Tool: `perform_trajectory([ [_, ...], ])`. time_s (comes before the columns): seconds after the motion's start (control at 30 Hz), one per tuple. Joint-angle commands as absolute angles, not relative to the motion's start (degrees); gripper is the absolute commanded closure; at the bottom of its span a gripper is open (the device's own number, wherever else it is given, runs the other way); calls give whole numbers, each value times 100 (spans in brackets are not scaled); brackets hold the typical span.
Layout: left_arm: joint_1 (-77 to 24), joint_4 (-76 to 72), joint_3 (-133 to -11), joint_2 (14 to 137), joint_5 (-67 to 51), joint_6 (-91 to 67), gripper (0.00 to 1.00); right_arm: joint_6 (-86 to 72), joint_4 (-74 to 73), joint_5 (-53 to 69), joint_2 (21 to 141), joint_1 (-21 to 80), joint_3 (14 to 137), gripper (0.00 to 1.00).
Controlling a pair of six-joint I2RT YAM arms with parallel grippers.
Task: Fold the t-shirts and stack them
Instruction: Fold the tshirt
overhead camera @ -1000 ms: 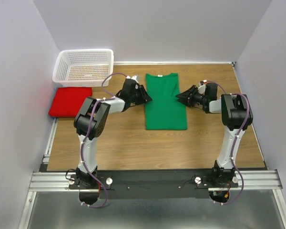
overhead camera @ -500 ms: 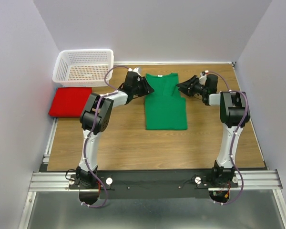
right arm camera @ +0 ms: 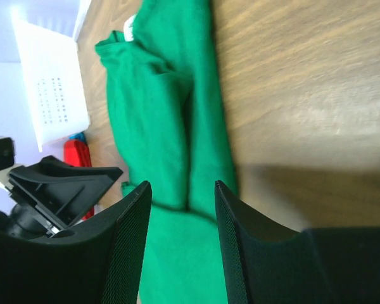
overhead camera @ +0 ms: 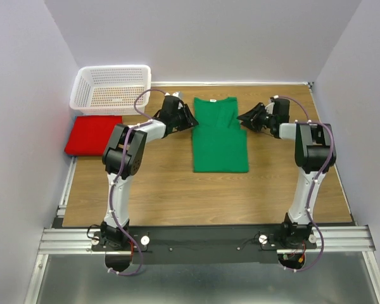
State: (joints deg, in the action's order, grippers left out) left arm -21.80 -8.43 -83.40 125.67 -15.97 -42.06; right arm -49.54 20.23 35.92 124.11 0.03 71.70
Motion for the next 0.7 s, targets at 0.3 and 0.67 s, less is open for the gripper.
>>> perform_trajectory([
  [0.3, -2880, 849, -7410, 9933, 892, -2884, 41, -3042, -1041, 2278, 9767, 202, 6110, 48],
  [0.67, -4104, 1986, -5986, 8421, 1696, -3067, 34, -2619, -3006, 35, 8130, 1344, 4870, 48],
])
